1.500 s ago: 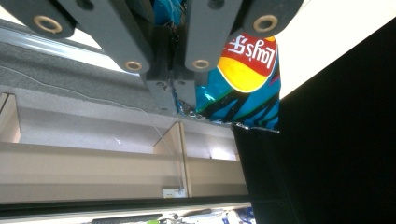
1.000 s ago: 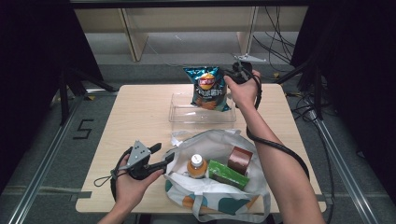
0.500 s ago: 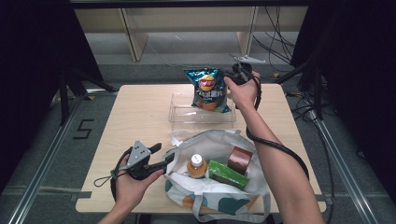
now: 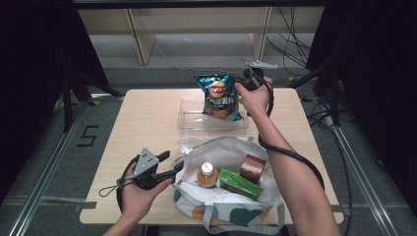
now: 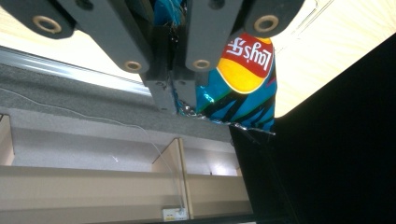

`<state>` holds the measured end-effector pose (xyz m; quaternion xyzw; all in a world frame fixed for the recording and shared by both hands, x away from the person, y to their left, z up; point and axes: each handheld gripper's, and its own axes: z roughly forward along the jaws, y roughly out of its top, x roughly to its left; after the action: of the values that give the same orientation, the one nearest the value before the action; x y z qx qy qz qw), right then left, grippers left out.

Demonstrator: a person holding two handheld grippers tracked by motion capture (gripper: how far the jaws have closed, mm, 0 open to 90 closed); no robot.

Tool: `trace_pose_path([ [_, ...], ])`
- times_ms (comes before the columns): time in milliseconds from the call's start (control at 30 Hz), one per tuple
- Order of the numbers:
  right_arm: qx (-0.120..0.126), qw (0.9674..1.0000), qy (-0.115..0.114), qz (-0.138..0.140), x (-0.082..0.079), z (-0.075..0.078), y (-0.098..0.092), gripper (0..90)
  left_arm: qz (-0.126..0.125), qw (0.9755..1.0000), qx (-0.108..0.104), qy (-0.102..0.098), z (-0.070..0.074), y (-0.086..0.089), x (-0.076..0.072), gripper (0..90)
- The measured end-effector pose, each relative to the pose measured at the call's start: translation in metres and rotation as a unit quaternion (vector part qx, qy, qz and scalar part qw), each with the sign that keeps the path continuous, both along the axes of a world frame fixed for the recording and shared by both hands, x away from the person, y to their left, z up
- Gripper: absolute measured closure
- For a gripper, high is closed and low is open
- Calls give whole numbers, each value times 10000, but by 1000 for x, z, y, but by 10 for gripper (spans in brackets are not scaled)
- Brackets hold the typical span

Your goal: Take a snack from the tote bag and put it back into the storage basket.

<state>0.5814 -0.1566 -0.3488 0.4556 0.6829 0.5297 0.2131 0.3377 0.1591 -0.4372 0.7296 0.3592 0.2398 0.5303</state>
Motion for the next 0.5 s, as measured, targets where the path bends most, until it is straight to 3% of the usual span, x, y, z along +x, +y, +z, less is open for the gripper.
trace_pose_path([
  [500, -95, 9998, 171, -87, 4, -11, -3, 900, -1, 10000, 82, -18, 0, 1, 0, 379],
])
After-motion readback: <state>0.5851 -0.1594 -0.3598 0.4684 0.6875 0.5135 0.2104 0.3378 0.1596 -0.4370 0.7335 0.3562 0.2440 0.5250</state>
